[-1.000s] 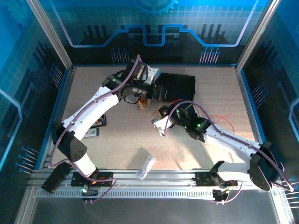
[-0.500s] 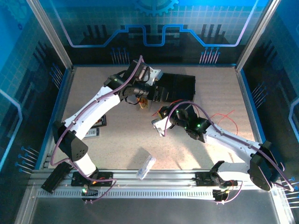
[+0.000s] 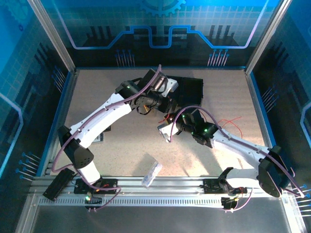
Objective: Wrap the cables
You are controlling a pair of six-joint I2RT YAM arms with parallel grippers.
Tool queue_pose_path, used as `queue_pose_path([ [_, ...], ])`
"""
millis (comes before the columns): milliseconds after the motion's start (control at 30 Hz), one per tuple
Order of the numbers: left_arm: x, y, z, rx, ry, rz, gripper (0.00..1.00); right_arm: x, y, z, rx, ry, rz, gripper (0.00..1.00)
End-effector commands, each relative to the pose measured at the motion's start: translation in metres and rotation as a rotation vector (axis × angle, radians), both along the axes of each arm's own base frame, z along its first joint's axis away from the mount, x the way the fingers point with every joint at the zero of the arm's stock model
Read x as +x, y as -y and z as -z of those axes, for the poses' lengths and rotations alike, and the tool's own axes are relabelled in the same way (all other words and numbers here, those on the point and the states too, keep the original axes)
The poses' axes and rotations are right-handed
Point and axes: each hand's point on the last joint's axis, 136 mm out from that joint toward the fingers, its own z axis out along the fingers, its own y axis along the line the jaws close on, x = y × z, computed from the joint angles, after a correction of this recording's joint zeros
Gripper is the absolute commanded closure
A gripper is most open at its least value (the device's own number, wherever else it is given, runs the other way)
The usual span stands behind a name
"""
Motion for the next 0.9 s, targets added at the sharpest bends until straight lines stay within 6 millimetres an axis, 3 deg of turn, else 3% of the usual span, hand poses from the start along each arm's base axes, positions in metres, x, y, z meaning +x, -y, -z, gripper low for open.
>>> queue_pose_path([
  [0,0.009,-0.012,0.001,0.071,0.04,-0.043,0.75,-0.003,-0.001,-0.003,0.011,-0.009,0.001,1.0],
  [167,0.027,-0.031,-0.018,-0.004,0.09,-0.132,0.99,-0.005,0.006,-0.008,0.102,-0.046,0.056,1.0],
  [300,0.052,-0.064,-0.05,-0.242,0.142,-0.255,1.0,-0.013,0.01,-0.019,0.287,-0.176,0.116,1.0],
  [433,0.072,-0.105,-0.09,-0.529,0.267,-0.371,1.0,-0.033,0.008,-0.012,0.425,-0.333,0.099,1.0],
  [533,0.082,-0.133,-0.103,-0.641,0.375,-0.467,1.0,-0.05,0.004,-0.011,0.542,-0.536,0.084,1.0],
  [600,0.084,-0.145,-0.11,-0.703,0.445,-0.517,1.0,-0.049,0.003,-0.015,0.631,-0.635,0.128,1.0],
  [733,0.094,-0.141,-0.116,-0.787,0.465,-0.516,1.0,-0.054,-0.007,-0.021,0.725,-0.81,0.154,1.0],
  [867,0.108,-0.131,-0.108,-0.784,0.413,-0.505,1.0,-0.046,-0.015,-0.029,0.818,-0.91,0.261,1.0],
])
